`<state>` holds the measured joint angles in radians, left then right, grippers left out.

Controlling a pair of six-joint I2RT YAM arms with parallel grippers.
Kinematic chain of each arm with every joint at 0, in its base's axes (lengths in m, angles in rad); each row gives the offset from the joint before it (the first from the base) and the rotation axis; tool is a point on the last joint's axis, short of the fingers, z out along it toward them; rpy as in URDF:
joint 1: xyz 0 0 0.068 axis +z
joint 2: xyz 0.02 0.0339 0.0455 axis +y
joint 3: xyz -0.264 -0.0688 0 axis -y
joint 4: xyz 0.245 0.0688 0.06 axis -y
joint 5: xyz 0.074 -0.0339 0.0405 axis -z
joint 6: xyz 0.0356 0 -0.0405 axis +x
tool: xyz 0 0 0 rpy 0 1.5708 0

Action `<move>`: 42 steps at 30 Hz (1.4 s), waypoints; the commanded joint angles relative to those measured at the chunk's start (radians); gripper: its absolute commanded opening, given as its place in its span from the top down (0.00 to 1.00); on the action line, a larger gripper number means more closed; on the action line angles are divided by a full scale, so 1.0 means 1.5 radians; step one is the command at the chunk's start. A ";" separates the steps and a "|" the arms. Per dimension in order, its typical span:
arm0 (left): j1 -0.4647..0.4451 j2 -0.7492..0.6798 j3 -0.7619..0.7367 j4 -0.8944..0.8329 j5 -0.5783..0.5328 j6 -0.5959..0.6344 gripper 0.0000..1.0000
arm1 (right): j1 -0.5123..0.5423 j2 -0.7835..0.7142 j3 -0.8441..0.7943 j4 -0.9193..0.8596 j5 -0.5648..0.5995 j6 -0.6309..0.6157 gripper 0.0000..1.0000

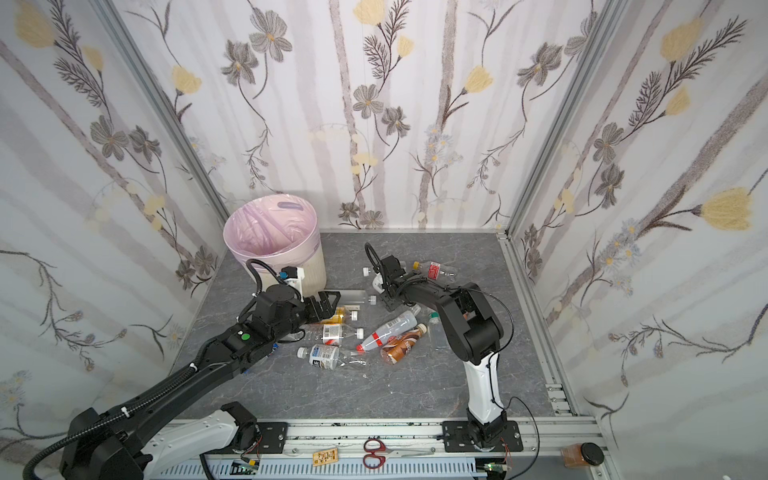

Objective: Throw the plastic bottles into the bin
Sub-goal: 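Grasp the white bottle with yellow V mark with the right gripper, then lift the white bottle over the bin, open right gripper while left arm rises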

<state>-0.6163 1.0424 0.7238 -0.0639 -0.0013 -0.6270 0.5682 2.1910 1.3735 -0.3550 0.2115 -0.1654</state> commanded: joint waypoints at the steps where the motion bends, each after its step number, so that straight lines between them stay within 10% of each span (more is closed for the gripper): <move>1: 0.000 0.000 0.004 0.012 -0.015 0.006 0.00 | -0.003 -0.002 0.007 -0.002 -0.008 0.000 0.29; 24: -0.002 -0.036 0.054 0.008 -0.054 0.052 0.00 | -0.001 -0.243 0.001 0.084 -0.030 0.060 0.33; 42: 0.053 -0.157 0.177 -0.005 -0.272 0.155 0.00 | 0.099 -0.248 0.342 0.216 -0.082 0.197 0.35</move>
<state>-0.5579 0.8284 0.9749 -0.0795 -0.3294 -0.4103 0.7013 1.7874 1.8240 -0.0860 0.1040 0.0853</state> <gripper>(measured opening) 0.997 0.652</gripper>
